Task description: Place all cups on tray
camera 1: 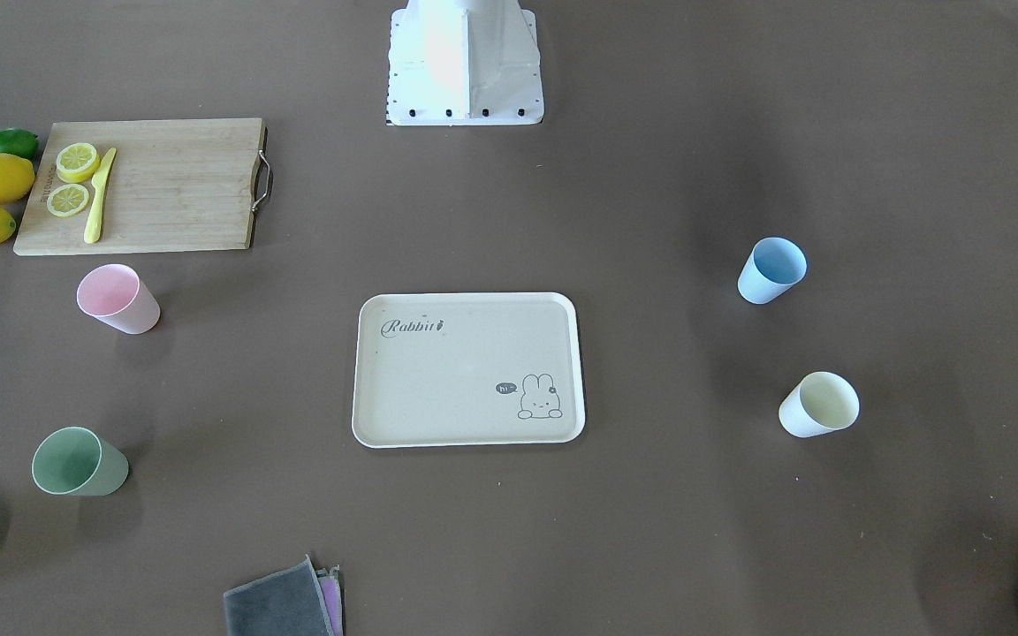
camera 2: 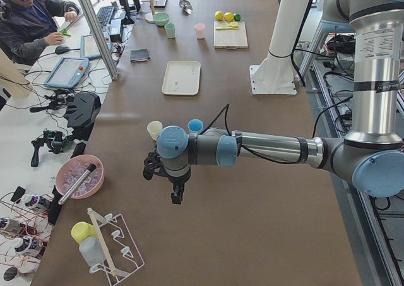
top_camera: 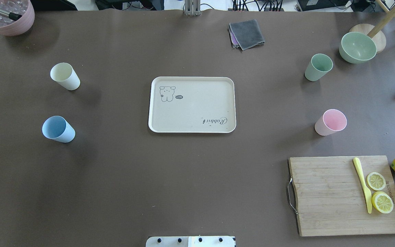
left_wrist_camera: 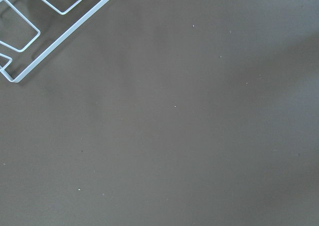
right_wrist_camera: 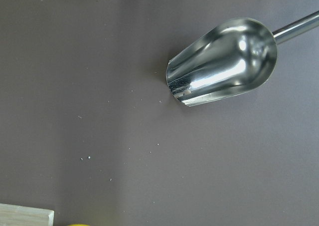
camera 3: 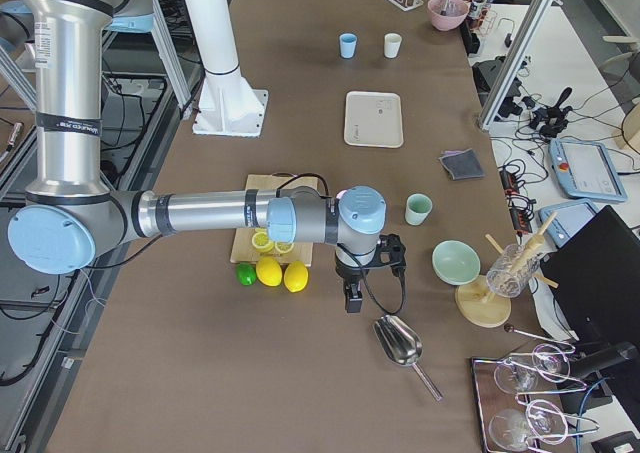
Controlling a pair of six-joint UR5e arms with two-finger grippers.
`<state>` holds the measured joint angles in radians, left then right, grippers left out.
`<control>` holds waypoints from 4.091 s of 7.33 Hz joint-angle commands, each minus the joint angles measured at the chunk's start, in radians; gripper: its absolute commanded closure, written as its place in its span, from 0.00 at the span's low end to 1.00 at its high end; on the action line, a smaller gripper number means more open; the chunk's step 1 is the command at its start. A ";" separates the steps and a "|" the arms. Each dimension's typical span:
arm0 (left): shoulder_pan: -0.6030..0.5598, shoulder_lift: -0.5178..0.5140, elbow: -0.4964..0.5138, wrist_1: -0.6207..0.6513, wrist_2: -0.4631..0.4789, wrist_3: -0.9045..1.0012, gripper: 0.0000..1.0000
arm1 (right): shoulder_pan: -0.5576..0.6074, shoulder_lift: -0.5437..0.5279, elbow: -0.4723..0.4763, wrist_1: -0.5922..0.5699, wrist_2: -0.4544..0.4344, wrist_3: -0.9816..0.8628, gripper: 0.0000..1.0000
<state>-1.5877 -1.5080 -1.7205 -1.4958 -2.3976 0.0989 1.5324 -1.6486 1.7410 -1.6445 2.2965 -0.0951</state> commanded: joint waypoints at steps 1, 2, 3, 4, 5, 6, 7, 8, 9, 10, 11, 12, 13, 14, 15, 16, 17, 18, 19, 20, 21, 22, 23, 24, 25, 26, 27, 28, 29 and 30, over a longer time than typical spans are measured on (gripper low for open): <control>0.000 0.002 -0.002 0.000 0.000 0.005 0.02 | -0.002 0.000 0.000 0.000 0.000 0.000 0.00; 0.000 0.002 -0.011 -0.006 0.000 0.007 0.02 | 0.000 0.000 0.000 0.000 0.000 0.000 0.00; 0.000 0.003 -0.022 -0.006 0.011 0.007 0.02 | 0.000 0.003 0.000 0.000 0.001 0.000 0.00; 0.000 0.003 -0.048 -0.006 0.011 0.005 0.02 | 0.000 0.007 0.008 0.000 0.001 0.000 0.00; 0.000 -0.007 -0.069 -0.009 0.011 0.002 0.02 | 0.000 0.015 0.026 0.002 0.001 0.000 0.00; -0.002 -0.024 -0.082 -0.070 0.011 -0.001 0.02 | 0.000 0.029 0.050 0.009 0.001 0.001 0.00; -0.002 -0.018 -0.068 -0.157 0.011 -0.001 0.02 | 0.005 0.062 0.060 0.009 0.000 0.001 0.00; -0.002 -0.038 -0.047 -0.241 0.012 -0.002 0.02 | 0.017 0.093 0.060 0.009 0.001 0.003 0.00; -0.002 -0.061 -0.003 -0.335 0.046 -0.004 0.02 | 0.043 0.111 0.051 0.008 0.007 0.005 0.00; 0.000 -0.087 0.040 -0.351 0.041 -0.036 0.02 | 0.046 0.116 0.052 0.008 0.005 0.003 0.00; 0.000 -0.093 0.042 -0.356 0.038 -0.054 0.02 | 0.048 0.115 0.058 0.011 0.000 -0.005 0.00; 0.000 -0.096 0.053 -0.380 0.038 -0.063 0.02 | 0.049 0.105 0.048 0.072 0.000 -0.005 0.00; 0.000 -0.100 0.055 -0.394 0.038 -0.058 0.02 | 0.048 0.101 0.029 0.154 -0.002 0.003 0.00; 0.002 -0.098 0.059 -0.453 0.038 -0.065 0.02 | 0.048 0.111 0.005 0.169 -0.003 0.023 0.00; 0.008 -0.128 0.094 -0.457 0.038 -0.105 0.02 | 0.043 0.137 -0.015 0.170 -0.002 0.093 0.00; 0.043 -0.177 0.149 -0.460 0.038 -0.146 0.02 | 0.003 0.170 -0.023 0.170 -0.003 0.200 0.00; 0.078 -0.231 0.218 -0.463 0.040 -0.169 0.02 | -0.062 0.202 -0.028 0.170 -0.029 0.304 0.00; 0.104 -0.300 0.286 -0.490 0.040 -0.242 0.02 | -0.142 0.238 -0.032 0.170 -0.063 0.399 0.00; 0.183 -0.317 0.318 -0.547 0.043 -0.333 0.02 | -0.202 0.280 -0.050 0.176 -0.081 0.485 0.00; 0.266 -0.336 0.343 -0.610 0.044 -0.454 0.02 | -0.260 0.298 -0.064 0.207 -0.122 0.558 0.00; 0.317 -0.353 0.363 -0.654 0.048 -0.560 0.02 | -0.306 0.300 -0.096 0.277 -0.147 0.630 0.00; 0.366 -0.359 0.387 -0.709 0.082 -0.617 0.02 | -0.336 0.314 -0.139 0.355 -0.147 0.690 0.00; 0.412 -0.389 0.410 -0.748 0.125 -0.695 0.03 | -0.353 0.323 -0.152 0.376 -0.149 0.712 0.00; 0.440 -0.412 0.436 -0.783 0.129 -0.743 0.03 | -0.354 0.323 -0.150 0.376 -0.147 0.712 0.00; 0.454 -0.417 0.453 -0.806 0.132 -0.745 0.12 | -0.356 0.323 -0.152 0.376 -0.147 0.712 0.00; 0.460 -0.417 0.452 -0.813 0.130 -0.746 0.16 | -0.357 0.323 -0.152 0.376 -0.149 0.712 0.00; 0.472 -0.422 0.450 -0.814 0.130 -0.767 0.18 | -0.357 0.323 -0.152 0.376 -0.149 0.712 0.00; 0.489 -0.432 0.452 -0.820 0.132 -0.784 0.19 | -0.359 0.323 -0.152 0.376 -0.149 0.712 0.00; 0.498 -0.434 0.455 -0.833 0.144 -0.786 0.23 | -0.359 0.323 -0.152 0.376 -0.149 0.712 0.00; 0.521 -0.431 0.456 -0.833 0.179 -0.786 0.45 | -0.359 0.323 -0.152 0.376 -0.150 0.712 0.00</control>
<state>-1.0893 -1.9391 -1.2664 -2.3233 -2.2490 -0.6836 1.1739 -1.3254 1.5892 -1.2686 2.1472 0.6166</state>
